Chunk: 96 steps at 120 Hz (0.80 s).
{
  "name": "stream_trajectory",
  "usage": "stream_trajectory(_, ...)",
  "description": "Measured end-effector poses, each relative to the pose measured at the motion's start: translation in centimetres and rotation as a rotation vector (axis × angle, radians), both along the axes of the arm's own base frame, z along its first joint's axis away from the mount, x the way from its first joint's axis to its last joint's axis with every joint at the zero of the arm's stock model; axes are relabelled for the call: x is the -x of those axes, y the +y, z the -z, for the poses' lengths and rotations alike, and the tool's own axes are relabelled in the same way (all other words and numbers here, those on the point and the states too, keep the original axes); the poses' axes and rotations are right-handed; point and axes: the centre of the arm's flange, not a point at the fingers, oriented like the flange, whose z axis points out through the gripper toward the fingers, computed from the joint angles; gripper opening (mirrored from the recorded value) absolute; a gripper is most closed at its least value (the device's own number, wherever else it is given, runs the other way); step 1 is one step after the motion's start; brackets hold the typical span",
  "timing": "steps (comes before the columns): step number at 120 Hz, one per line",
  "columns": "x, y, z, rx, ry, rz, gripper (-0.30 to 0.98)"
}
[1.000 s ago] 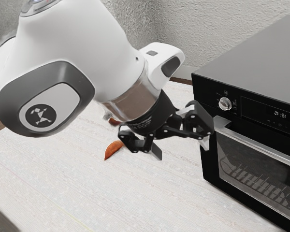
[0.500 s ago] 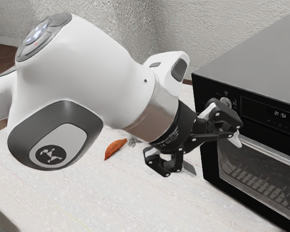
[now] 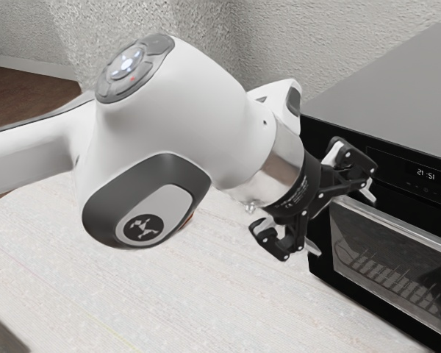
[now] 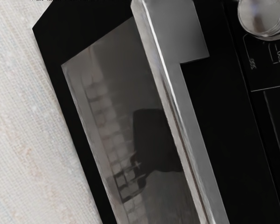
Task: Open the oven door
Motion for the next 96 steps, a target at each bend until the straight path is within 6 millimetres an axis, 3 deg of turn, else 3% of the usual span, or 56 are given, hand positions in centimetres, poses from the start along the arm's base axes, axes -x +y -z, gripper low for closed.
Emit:
stream_trajectory(37,-1.9,0.6,0.6,0.072,0.018,-0.086,0.68)
stream_trajectory(96,-3.4,1.8,5.5,0.107,0.089,-0.163,0.68)
